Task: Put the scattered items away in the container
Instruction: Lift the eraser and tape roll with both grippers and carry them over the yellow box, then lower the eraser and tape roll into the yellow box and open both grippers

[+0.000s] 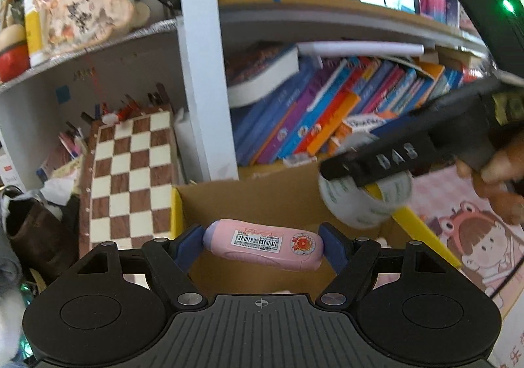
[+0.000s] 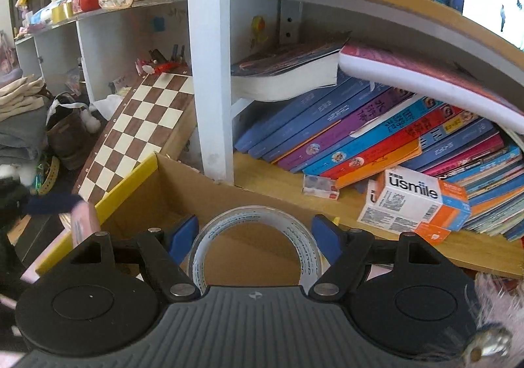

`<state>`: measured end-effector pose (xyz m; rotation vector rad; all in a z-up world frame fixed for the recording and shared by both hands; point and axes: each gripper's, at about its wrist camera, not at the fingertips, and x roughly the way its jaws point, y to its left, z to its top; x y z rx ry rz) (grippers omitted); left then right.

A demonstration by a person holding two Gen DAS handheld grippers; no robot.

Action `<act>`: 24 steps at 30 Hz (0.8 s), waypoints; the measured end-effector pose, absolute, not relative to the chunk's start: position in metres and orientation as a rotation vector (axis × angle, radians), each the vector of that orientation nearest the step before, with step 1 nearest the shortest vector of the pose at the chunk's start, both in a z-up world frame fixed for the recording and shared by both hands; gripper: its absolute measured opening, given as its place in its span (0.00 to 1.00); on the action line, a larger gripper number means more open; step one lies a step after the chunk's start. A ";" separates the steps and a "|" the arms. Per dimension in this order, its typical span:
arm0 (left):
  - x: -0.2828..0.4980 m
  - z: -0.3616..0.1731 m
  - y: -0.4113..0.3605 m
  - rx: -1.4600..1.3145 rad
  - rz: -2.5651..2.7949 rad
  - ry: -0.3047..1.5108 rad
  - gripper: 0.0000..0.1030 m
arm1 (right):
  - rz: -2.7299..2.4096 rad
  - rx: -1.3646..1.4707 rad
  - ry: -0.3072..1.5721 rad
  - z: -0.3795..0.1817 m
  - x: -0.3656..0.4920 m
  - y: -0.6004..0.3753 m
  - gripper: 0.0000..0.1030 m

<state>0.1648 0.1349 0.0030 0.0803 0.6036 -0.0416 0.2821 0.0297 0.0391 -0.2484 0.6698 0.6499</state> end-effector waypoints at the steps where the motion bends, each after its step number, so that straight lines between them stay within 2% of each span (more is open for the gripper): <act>1: 0.166 0.000 0.134 0.083 -0.047 0.611 0.75 | 0.653 -0.248 0.675 0.038 0.284 0.032 0.72; 24: 0.195 -0.035 0.135 0.092 -0.060 0.720 0.75 | 0.658 -0.298 0.821 -0.016 0.318 0.069 0.72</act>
